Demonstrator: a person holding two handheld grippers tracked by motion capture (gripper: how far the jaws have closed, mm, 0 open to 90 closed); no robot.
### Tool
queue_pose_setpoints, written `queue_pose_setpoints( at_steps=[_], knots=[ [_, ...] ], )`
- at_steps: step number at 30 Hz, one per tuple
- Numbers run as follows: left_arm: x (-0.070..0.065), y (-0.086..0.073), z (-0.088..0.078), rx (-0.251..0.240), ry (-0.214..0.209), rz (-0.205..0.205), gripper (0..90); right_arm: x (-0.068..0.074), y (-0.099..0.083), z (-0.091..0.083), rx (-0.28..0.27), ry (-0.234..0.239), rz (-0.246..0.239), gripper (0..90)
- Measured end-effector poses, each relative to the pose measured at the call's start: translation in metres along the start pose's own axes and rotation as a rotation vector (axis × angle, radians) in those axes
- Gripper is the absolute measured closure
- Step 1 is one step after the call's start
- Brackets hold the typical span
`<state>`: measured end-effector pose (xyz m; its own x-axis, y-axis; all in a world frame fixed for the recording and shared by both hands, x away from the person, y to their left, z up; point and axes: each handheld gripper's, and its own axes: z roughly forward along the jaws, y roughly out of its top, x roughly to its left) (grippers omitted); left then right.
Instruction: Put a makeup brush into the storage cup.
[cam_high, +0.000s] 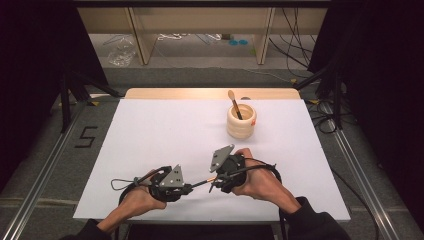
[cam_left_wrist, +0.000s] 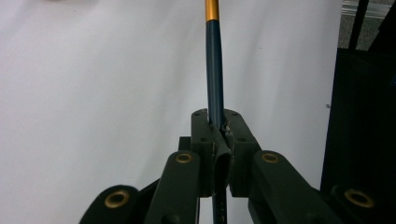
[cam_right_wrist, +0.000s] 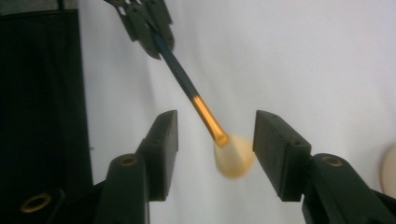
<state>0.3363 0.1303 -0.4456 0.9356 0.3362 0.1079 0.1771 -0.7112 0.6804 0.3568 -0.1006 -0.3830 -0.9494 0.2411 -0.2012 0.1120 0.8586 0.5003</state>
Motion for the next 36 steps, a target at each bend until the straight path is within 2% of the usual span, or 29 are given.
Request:
queue_pose_setpoints(
  at_steps=[7, 8, 9, 11, 15, 17, 19, 20, 22, 23, 25, 27, 28, 29, 31, 33, 35, 36],
  knots=[
    [0.006, -0.002, -0.004, -0.047, 0.038, -0.068, 84.0, -0.006, -0.015, -0.01, -0.058, -0.043, 0.106, 45.3],
    [0.006, -0.002, -0.004, -0.065, 0.035, -0.084, 84.0, -0.006, -0.018, -0.011, -0.055, -0.028, 0.128, 44.9],
    [0.008, -0.002, -0.006, -0.066, 0.053, -0.083, 84.0, -0.006, -0.021, -0.011, -0.063, -0.037, 0.136, 44.7],
    [0.009, -0.002, -0.007, -0.09, 0.064, -0.108, 84.0, -0.007, -0.028, -0.01, -0.063, -0.027, 0.182, 44.1],
    [0.012, -0.001, -0.011, -0.142, 0.087, -0.145, 83.9, -0.007, -0.039, -0.008, -0.081, -0.006, 0.232, 42.6],
    [0.011, 0.0, -0.012, -0.182, 0.092, -0.175, 84.0, -0.008, -0.043, -0.007, -0.12, -0.009, 0.259, 41.5],
    [0.012, 0.001, -0.015, -0.195, 0.092, -0.178, 84.0, -0.01, -0.046, -0.006, -0.16, 0.0, 0.286, 41.3],
    [0.011, 0.002, -0.015, -0.22, 0.095, -0.201, 84.0, -0.01, -0.046, -0.005, -0.179, 0.002, 0.306, 41.1],
    [0.011, 0.003, -0.017, -0.244, 0.099, -0.212, 84.0, -0.012, -0.048, -0.005, -0.207, 0.002, 0.303, 39.7],
    [0.012, 0.003, -0.019, -0.254, 0.1, -0.222, 84.0, -0.011, -0.048, -0.004, -0.229, 0.0, 0.324, 39.5],
    [0.012, 0.004, -0.021, -0.288, 0.089, -0.239, 84.0, -0.012, -0.048, -0.004, -0.257, 0.001, 0.322, 37.9],
    [0.012, 0.005, -0.022, -0.315, 0.09, -0.255, 83.9, -0.012, -0.047, -0.004, -0.292, 0.003, 0.342, 37.9],
    [0.012, 0.006, -0.023, -0.328, 0.07, -0.261, 84.0, -0.012, -0.047, -0.003, -0.299, 0.01, 0.343, 38.1],
    [0.011, 0.006, -0.023, -0.336, 0.074, -0.265, 83.9, -0.012, -0.046, -0.004, -0.317, 0.002, 0.346, 38.2],
    [0.01, 0.007, -0.023, -0.35, 0.074, -0.259, 84.0, -0.012, -0.046, -0.004, -0.333, 0.008, 0.351, 38.2],
    [0.009, 0.008, -0.023, -0.371, 0.06, -0.27, 83.9, -0.013, -0.046, -0.004, -0.381, 0.013, 0.37, 39.1],
    [0.009, 0.009, -0.024, -0.382, 0.063, -0.246, 84.0, -0.014, -0.045, -0.005, -0.416, 0.024, 0.385, 39.9],
    [0.007, 0.009, -0.023, -0.391, 0.059, -0.279, 84.0, -0.014, -0.044, -0.006, -0.434, 0.025, 0.389, 40.3]
  ],
)
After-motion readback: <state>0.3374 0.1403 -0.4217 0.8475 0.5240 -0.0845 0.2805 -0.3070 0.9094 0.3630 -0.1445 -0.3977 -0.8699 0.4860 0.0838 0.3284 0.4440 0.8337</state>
